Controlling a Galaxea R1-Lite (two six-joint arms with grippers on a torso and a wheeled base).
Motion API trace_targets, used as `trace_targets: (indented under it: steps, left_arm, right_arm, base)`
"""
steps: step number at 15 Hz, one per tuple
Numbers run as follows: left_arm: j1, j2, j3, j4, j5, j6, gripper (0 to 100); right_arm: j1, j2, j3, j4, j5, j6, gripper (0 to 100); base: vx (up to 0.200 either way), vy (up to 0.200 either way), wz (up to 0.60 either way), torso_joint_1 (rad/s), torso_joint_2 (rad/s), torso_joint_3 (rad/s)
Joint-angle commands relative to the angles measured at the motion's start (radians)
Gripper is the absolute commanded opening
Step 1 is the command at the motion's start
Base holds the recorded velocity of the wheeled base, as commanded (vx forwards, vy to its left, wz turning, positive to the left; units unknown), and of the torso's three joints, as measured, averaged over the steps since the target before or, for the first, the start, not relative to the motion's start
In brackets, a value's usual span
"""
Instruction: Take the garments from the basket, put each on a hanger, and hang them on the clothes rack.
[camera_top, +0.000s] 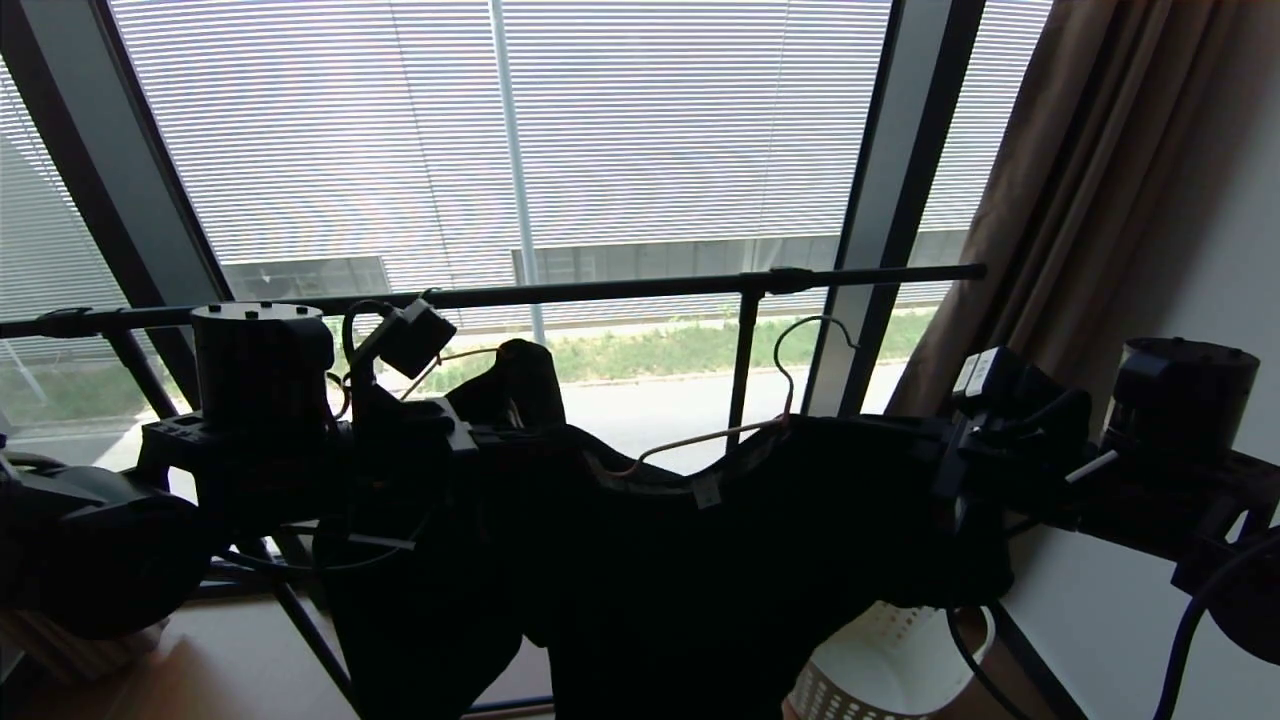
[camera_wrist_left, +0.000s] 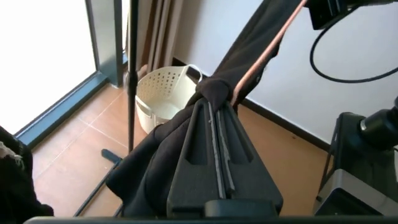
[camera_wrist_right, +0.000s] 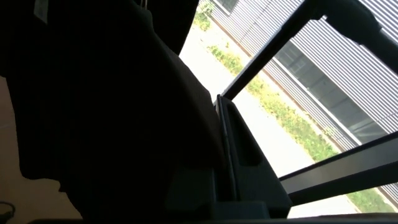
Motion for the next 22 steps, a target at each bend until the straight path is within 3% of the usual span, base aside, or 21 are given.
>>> trace_targets:
  steps: [1,5,9,14,16,18,22]
  left_arm:
    - [-0.009,-0.021,-0.019,0.030,0.071,0.035,0]
    - [-0.103,-0.066,-0.024,0.042,0.126,0.041,0]
    - [-0.181,-0.070,-0.025,0.044,0.177,0.041,0]
    - [-0.266,-0.078,-0.038,0.044,0.252,0.041,0]
    - [-0.285,-0.087,-0.051,0.056,0.264,0.039,0]
    - [-0.312,-0.087,-0.087,0.116,0.338,0.039,0]
    - [-0.321,-0.083,-0.122,0.139,0.398,0.039,0]
  right_arm:
    - [0.008,-0.006,-0.002,-0.001,-0.021,0.003,0]
    - [0.069,0.045,-0.011,-0.001,-0.129,0.029,0]
    - [0.106,0.068,-0.019,-0.002,-0.168,0.051,0]
    - [0.123,0.170,-0.023,-0.093,-0.206,0.057,0]
    - [0.141,0.181,-0.023,-0.099,-0.206,0.131,0]
    - [0.164,0.184,-0.023,-0.128,-0.200,0.210,0]
    - [0.167,0.201,-0.008,-0.192,-0.142,0.273,0]
  base:
    - [0.000,0.000,0.00,0.000,0.00,0.000]
    - [0.000,0.000,0.00,0.000,0.00,0.000]
    - [0.000,0.000,0.00,0.000,0.00,0.000]
    - [0.000,0.000,0.00,0.000,0.00,0.000]
    - [0.000,0.000,0.00,0.000,0.00,0.000]
    - [0.000,0.000,0.00,0.000,0.00,0.000]
    - [0.000,0.000,0.00,0.000,0.00,0.000]
